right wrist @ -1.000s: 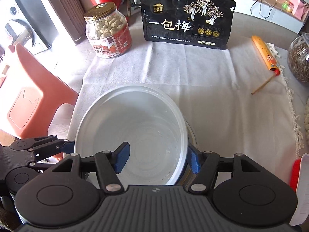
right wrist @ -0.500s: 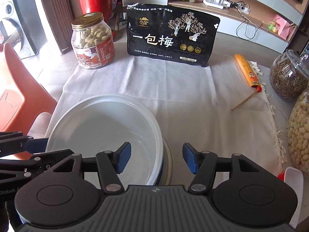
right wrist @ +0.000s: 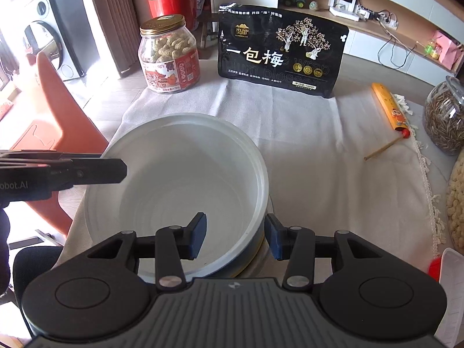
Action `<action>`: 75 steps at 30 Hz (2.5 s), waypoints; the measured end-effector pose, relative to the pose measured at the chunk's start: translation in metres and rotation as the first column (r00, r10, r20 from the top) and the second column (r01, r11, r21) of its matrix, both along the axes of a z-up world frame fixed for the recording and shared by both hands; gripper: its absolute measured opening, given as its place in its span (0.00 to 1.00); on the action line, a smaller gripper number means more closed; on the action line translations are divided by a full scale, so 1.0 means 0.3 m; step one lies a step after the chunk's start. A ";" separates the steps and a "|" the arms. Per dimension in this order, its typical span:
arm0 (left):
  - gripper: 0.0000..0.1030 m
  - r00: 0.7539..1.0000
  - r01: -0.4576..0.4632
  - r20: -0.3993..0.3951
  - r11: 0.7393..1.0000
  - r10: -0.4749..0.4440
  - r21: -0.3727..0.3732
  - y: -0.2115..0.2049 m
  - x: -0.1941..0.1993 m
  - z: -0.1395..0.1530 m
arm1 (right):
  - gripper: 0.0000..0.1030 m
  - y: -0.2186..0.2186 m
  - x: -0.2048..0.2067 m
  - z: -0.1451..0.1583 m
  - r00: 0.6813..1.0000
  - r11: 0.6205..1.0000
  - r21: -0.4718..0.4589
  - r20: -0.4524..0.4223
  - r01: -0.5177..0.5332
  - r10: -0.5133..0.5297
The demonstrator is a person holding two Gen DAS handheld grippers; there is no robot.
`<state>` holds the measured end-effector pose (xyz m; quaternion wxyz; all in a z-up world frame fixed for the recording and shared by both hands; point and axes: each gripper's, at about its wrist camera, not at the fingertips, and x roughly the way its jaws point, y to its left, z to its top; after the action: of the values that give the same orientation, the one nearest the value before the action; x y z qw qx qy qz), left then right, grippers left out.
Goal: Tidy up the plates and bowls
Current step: 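Open the left gripper and withdraw it from the stack, then move the left gripper to the red-and-white tray rim and close, then lift the red-and-white tray with the left gripper toward the bowl stack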
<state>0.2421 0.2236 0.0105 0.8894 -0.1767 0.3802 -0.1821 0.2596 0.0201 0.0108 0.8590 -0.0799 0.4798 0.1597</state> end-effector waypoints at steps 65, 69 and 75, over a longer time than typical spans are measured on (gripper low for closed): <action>0.22 0.974 0.152 -0.200 0.956 -0.103 0.249 -0.883 0.013 -0.335 | 0.33 -0.800 -0.215 -0.360 0.940 0.889 0.328 0.010 0.319 -0.341; 0.23 0.974 0.176 -0.188 0.938 -0.124 0.297 -0.911 0.008 -0.335 | 0.33 -0.808 -0.208 -0.364 0.940 0.885 0.342 0.016 0.316 -0.341; 0.24 0.972 0.184 -0.194 0.944 -0.133 0.274 -0.907 0.015 -0.338 | 0.33 -0.799 -0.211 -0.364 0.941 0.892 0.330 0.031 0.310 -0.338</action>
<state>0.2466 -0.0484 -0.0909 0.8516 -0.0282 0.4917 -0.1793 0.1964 -0.2197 -0.0983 0.8953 0.1349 0.4157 0.0863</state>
